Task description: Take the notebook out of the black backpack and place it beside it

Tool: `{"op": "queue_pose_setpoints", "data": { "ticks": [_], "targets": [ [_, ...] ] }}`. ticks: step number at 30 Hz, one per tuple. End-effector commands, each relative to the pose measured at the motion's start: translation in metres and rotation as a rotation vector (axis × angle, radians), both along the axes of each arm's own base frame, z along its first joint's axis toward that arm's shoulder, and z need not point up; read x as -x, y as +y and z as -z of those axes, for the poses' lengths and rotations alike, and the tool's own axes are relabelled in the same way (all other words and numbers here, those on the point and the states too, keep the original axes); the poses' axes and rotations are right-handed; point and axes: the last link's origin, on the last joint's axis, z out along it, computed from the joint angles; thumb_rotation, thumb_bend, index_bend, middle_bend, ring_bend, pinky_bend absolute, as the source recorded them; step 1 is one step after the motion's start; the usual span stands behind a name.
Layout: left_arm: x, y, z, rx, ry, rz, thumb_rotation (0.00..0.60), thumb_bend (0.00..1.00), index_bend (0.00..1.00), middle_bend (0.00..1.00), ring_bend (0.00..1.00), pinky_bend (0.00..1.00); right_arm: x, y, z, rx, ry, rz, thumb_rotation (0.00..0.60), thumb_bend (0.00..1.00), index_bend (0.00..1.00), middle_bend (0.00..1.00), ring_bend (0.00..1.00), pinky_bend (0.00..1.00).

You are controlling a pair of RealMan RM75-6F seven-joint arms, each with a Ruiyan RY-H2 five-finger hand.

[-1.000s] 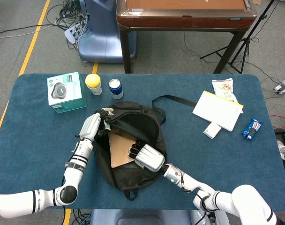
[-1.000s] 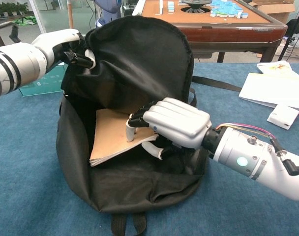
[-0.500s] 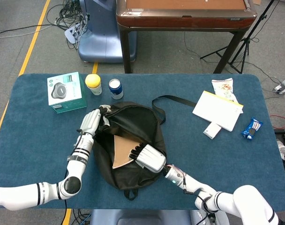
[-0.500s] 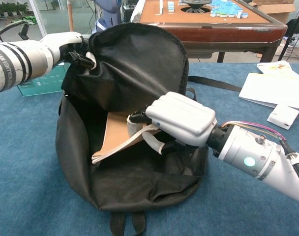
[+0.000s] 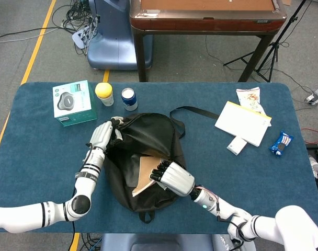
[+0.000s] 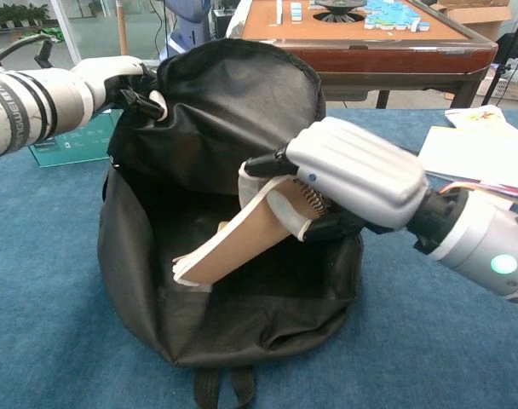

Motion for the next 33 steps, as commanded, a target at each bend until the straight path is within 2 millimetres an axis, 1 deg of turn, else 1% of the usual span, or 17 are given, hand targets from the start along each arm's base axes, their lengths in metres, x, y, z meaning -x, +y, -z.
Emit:
{"op": "queue_pose_setpoints", "data": {
  "ticks": [1, 9, 12, 15, 17, 20, 23, 25, 27, 30, 33],
  "targets": [
    [0.000, -0.001, 0.000, 0.005, -0.006, 0.001, 0.600, 0.77, 0.41, 0.18, 0.18, 0.11, 0.007, 0.010, -0.034, 0.019, -0.064, 0.000, 0.600, 0.73, 0.94, 0.66, 0.58, 0.61],
    [-0.003, -0.011, 0.002, 0.021, -0.013, 0.035, 0.600, 0.77, 0.41, 0.18, 0.18, 0.11, 0.017, 0.023, -0.108, 0.121, -0.219, 0.020, 0.600, 0.73, 0.95, 0.67, 0.59, 0.61],
    [-0.005, -0.016, 0.003, 0.015, -0.009, 0.066, 0.600, 0.77, 0.41, 0.18, 0.18, 0.11, 0.021, 0.024, -0.133, 0.182, -0.273, 0.034, 0.600, 0.73, 0.95, 0.67, 0.59, 0.61],
    [-0.007, -0.021, 0.003, 0.014, -0.011, 0.093, 0.600, 0.77, 0.40, 0.18, 0.18, 0.11, 0.029, 0.026, -0.154, 0.234, -0.295, 0.060, 0.600, 0.73, 0.96, 0.67, 0.59, 0.61],
    [-0.008, -0.026, 0.002, 0.022, -0.013, 0.118, 0.600, 0.75, 0.38, 0.17, 0.17, 0.11, 0.037, 0.027, -0.165, 0.263, -0.298, 0.084, 0.600, 0.73, 0.96, 0.67, 0.59, 0.61],
    [-0.008, -0.031, 0.000, 0.041, -0.024, 0.148, 0.600, 0.64, 0.26, 0.14, 0.13, 0.11, 0.046, 0.027, -0.179, 0.298, -0.297, 0.116, 0.600, 0.73, 0.96, 0.67, 0.59, 0.61],
    [-0.008, -0.036, -0.003, 0.064, -0.026, 0.171, 0.600, 0.52, 0.10, 0.08, 0.08, 0.11, 0.054, 0.028, -0.190, 0.324, -0.297, 0.148, 0.600, 0.73, 0.96, 0.67, 0.59, 0.61],
    [-0.007, -0.040, -0.006, 0.082, -0.023, 0.184, 0.600, 0.45, 0.03, 0.05, 0.06, 0.11, 0.060, 0.027, -0.194, 0.334, -0.284, 0.170, 0.600, 0.73, 0.96, 0.67, 0.59, 0.61],
    [-0.006, -0.044, -0.010, 0.096, -0.013, 0.197, 0.600, 0.37, 0.00, 0.02, 0.02, 0.09, 0.066, 0.027, -0.198, 0.338, -0.272, 0.193, 0.600, 0.73, 0.96, 0.67, 0.59, 0.61],
    [-0.005, -0.048, -0.015, 0.100, -0.010, 0.205, 0.600, 0.32, 0.00, 0.00, 0.00, 0.09, 0.071, 0.027, -0.201, 0.338, -0.267, 0.207, 0.600, 0.73, 0.96, 0.67, 0.59, 0.61],
    [-0.002, -0.052, -0.023, 0.096, -0.017, 0.207, 0.600, 0.27, 0.00, 0.00, 0.00, 0.08, 0.077, 0.028, -0.203, 0.345, -0.262, 0.230, 0.600, 0.73, 0.96, 0.67, 0.59, 0.61]
  ]
}}
